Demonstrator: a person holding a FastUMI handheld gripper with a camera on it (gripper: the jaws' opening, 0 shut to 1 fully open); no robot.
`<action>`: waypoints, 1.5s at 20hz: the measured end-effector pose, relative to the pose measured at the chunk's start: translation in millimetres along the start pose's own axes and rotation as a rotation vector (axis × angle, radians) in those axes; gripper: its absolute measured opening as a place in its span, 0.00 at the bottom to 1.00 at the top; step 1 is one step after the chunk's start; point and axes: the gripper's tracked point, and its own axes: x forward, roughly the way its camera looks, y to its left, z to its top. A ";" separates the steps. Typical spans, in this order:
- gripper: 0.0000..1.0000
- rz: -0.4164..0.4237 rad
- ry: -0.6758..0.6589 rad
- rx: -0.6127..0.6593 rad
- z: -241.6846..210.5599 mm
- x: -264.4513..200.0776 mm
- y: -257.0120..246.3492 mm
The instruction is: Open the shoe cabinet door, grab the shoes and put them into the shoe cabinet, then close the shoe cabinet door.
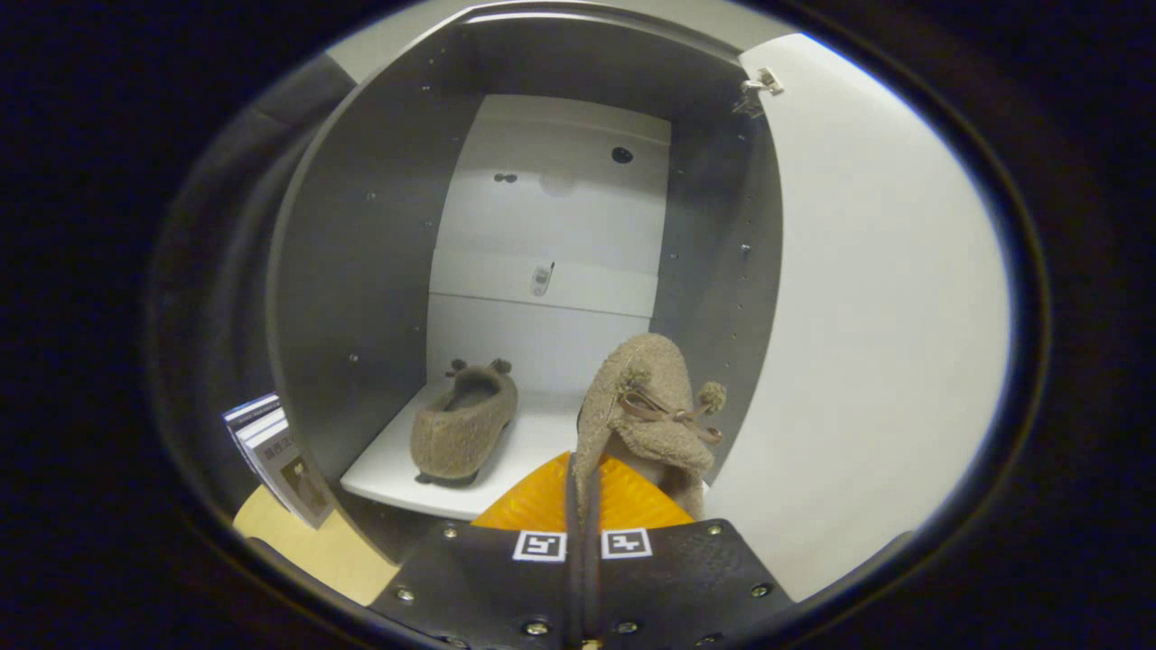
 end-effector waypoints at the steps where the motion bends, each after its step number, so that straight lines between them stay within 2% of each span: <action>1: 0.00 -0.001 -0.006 0.004 4.9 10.2 1.2; 7: 0.00 -0.006 -0.003 0.002 18.6 79.1 9.5; 12: 0.00 0.007 0.064 0.003 -0.6 122.8 18.4; 19: 0.00 0.007 0.067 -0.003 -6.4 136.1 25.5; 21: 0.10 0.001 0.058 0.006 -3.5 137.0 25.0; 23: 0.11 -0.007 0.039 0.010 2.4 136.2 22.5; 24: 0.18 -0.015 0.026 0.010 6.1 135.0 21.1; 30: 0.16 -0.020 0.025 0.004 11.2 122.7 16.6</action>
